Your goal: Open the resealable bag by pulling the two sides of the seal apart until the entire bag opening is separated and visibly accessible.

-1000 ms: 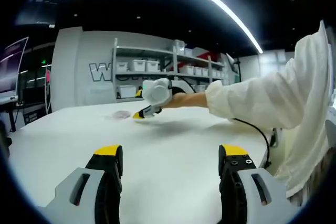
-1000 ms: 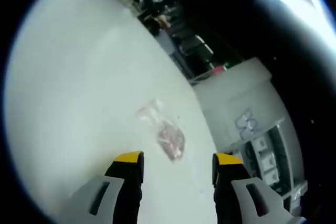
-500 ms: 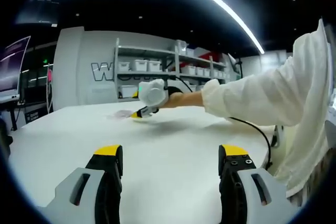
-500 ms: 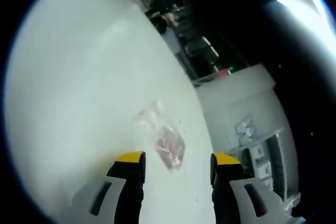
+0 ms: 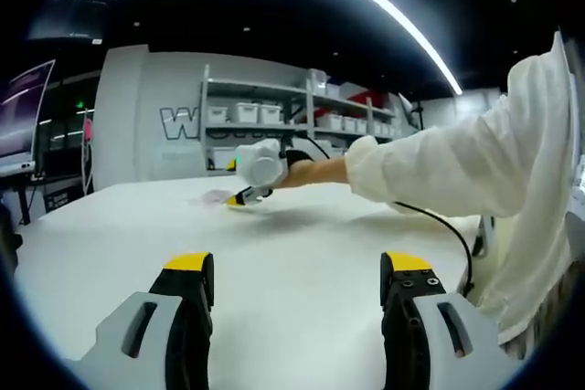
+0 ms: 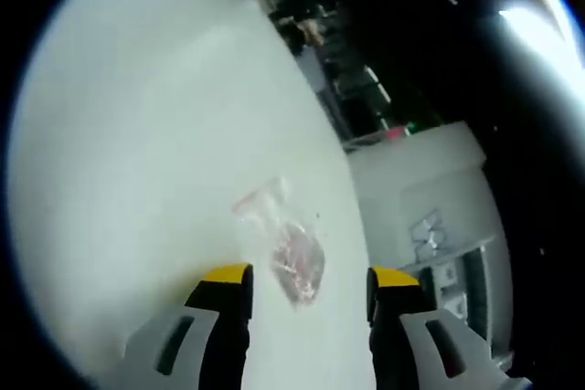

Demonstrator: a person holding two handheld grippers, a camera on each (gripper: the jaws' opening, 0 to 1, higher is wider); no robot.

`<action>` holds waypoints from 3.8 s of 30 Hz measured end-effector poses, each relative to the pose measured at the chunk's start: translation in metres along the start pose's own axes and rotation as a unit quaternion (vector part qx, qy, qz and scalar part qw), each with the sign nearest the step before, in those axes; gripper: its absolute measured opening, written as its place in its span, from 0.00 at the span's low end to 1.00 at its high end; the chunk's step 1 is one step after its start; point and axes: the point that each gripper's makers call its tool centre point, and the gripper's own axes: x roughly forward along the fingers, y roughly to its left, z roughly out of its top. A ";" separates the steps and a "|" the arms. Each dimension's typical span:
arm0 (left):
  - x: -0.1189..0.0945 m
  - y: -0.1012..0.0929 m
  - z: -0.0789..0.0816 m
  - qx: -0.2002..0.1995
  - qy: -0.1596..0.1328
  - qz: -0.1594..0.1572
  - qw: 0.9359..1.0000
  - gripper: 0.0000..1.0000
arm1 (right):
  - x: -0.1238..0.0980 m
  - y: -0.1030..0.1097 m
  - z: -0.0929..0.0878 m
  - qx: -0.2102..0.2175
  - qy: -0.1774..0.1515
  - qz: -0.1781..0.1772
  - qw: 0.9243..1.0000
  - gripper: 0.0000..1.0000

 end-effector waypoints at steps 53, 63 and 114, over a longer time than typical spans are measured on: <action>-0.006 0.022 -0.011 -0.011 0.010 0.020 1.000 0.71 | 0.028 0.017 0.022 -0.256 -0.025 0.038 0.966 0.28; -0.009 0.025 -0.010 -0.011 0.008 0.024 1.000 0.71 | 0.033 0.031 0.028 -0.264 -0.033 0.063 0.962 0.10; -0.008 0.031 -0.013 -0.017 0.010 0.028 0.999 0.71 | 0.042 0.029 0.023 -0.212 -0.006 0.038 0.976 0.00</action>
